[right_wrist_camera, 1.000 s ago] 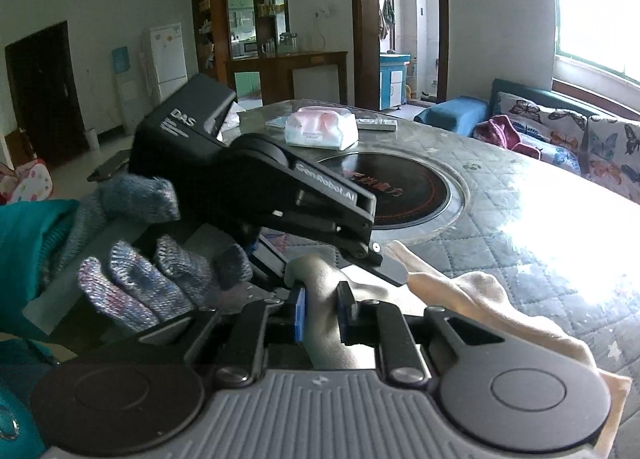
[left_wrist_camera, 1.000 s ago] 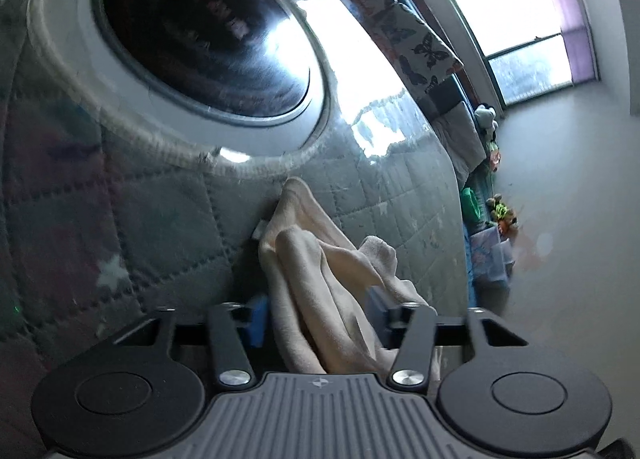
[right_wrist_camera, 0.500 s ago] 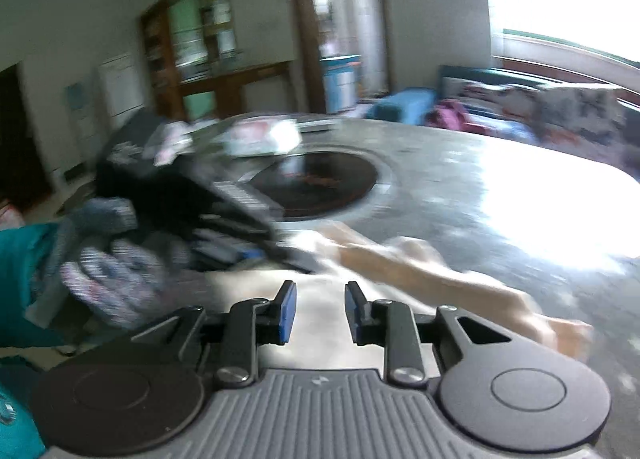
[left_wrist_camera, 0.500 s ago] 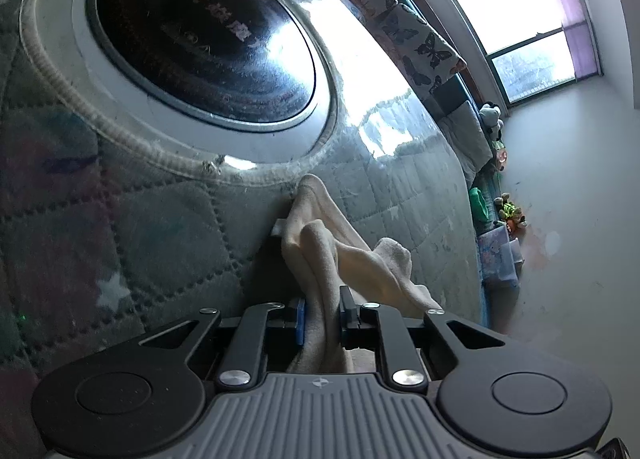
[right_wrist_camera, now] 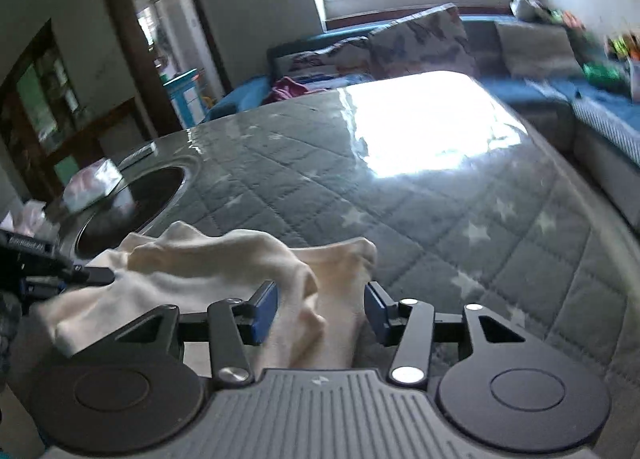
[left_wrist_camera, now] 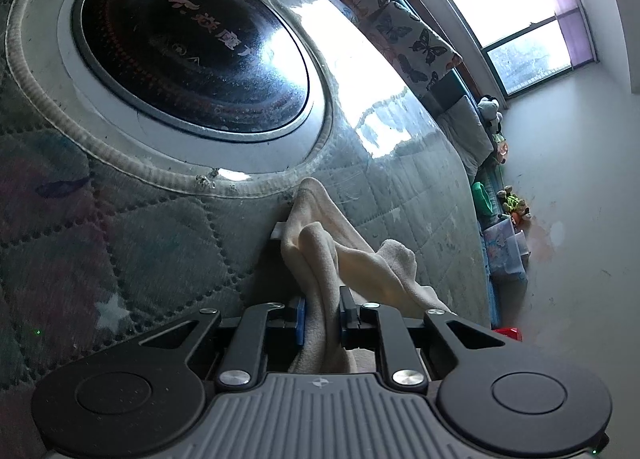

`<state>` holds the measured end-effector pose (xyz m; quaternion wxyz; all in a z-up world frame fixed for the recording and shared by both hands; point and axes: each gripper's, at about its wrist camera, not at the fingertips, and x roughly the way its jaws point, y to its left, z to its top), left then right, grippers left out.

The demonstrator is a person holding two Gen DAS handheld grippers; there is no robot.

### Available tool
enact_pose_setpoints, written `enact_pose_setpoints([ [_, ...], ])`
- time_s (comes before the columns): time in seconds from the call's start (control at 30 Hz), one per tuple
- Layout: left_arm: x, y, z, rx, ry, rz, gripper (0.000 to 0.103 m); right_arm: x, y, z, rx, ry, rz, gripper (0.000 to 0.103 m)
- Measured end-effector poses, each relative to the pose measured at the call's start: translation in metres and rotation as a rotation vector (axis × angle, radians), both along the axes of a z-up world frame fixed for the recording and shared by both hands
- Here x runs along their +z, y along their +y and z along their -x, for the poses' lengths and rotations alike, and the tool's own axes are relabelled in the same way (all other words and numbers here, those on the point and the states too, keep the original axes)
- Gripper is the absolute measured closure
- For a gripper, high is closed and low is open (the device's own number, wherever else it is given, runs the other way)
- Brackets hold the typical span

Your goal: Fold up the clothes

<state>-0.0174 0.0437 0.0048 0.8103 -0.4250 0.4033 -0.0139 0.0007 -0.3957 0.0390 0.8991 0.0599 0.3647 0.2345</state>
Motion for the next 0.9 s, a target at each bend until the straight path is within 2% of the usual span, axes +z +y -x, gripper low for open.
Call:
enact_pose_setpoints([
  [0.13, -0.001, -0.001, -0.001, -0.001, -0.002, -0.007, 0.086, -0.004, -0.006, 0.003, -0.002, 0.028, -0.05, 0.054],
  [0.2, 0.0, 0.0, -0.001, -0.002, -0.002, -0.007, 0.086, -0.002, -0.008, 0.004, 0.005, 0.039, -0.074, 0.06],
  [0.23, 0.0, 0.0, -0.001, -0.003, -0.001, -0.008, 0.086, -0.001, -0.009, 0.005, 0.013, 0.049, -0.087, 0.066],
  [0.27, 0.0, 0.0, -0.001, -0.003, -0.001, -0.008, 0.086, 0.0, -0.01, 0.006, 0.018, 0.055, -0.095, 0.067],
  [0.57, 0.001, -0.001, -0.002, -0.012, -0.005, -0.02, 0.086, 0.003, -0.029, 0.015, -0.005, 0.104, -0.128, 0.066],
  [0.77, 0.003, -0.003, -0.004, -0.025, -0.012, -0.037, 0.086, -0.001, -0.018, 0.012, 0.015, 0.09, -0.15, 0.066],
  [0.8, 0.004, -0.003, -0.004, -0.027, -0.013, -0.039, 0.086, -0.001, -0.016, 0.012, 0.018, 0.088, -0.152, 0.068],
  [0.83, 0.004, -0.003, -0.004, -0.029, -0.015, -0.042, 0.086, -0.001, -0.013, 0.011, 0.021, 0.084, -0.15, 0.077],
  [0.9, 0.005, -0.004, -0.005, -0.033, -0.017, -0.048, 0.086, -0.001, -0.01, 0.012, 0.023, 0.076, -0.155, 0.083],
])
